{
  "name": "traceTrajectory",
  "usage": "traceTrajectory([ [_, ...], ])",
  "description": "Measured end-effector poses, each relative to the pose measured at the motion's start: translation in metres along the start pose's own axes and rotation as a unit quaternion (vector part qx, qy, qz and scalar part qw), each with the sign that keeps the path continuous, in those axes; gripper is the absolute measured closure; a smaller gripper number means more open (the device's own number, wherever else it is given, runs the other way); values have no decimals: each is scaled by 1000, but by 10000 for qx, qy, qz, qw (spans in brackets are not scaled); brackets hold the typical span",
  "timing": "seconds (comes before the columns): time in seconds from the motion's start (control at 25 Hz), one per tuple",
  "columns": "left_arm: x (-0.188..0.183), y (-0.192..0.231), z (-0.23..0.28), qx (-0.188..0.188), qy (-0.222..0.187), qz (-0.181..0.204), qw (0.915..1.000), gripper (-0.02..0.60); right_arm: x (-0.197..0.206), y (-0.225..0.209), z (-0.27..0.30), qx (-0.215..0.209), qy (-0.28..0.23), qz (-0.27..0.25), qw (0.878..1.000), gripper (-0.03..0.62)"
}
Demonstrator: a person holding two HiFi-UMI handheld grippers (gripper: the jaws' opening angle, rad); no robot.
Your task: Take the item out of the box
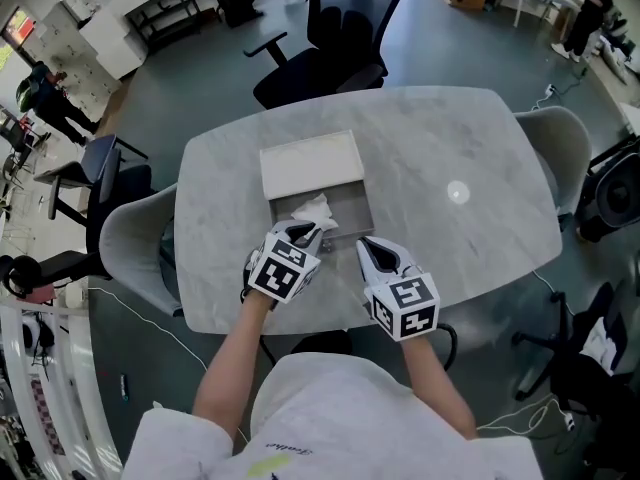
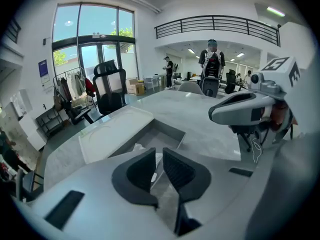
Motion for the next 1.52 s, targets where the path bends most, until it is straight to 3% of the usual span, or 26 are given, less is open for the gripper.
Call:
traceTrajectory([
  [0.2, 2, 7, 16, 194, 199, 329, 9991, 557, 1, -4, 12, 78, 77, 38, 9999, 589],
  [0.56, 15, 19, 51, 690, 489, 526, 9950, 520, 4, -18, 18, 456, 360, 44, 9983, 589],
  [1.08, 29, 16, 85, 1534, 1017, 1359, 9735, 488, 4, -23, 33, 883, 561, 224, 9943, 589],
  [1.2, 35, 15, 89, 1596, 1129, 1485, 9694, 488, 3, -24, 37, 947, 566, 236, 9936, 589],
  [1.52, 38, 16, 95, 1618, 1127, 1537, 9682, 502, 6, -26, 41, 1054, 677, 267, 9918, 589],
])
Point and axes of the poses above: the fingertips, and each gripper's own axes: z forward along the fingers, y to its left, x out of its underside, the point moved 2 cm from there along -z, backward along the fingers, and after that the axes turned 7 degrees about z, right-handed, at the moved point
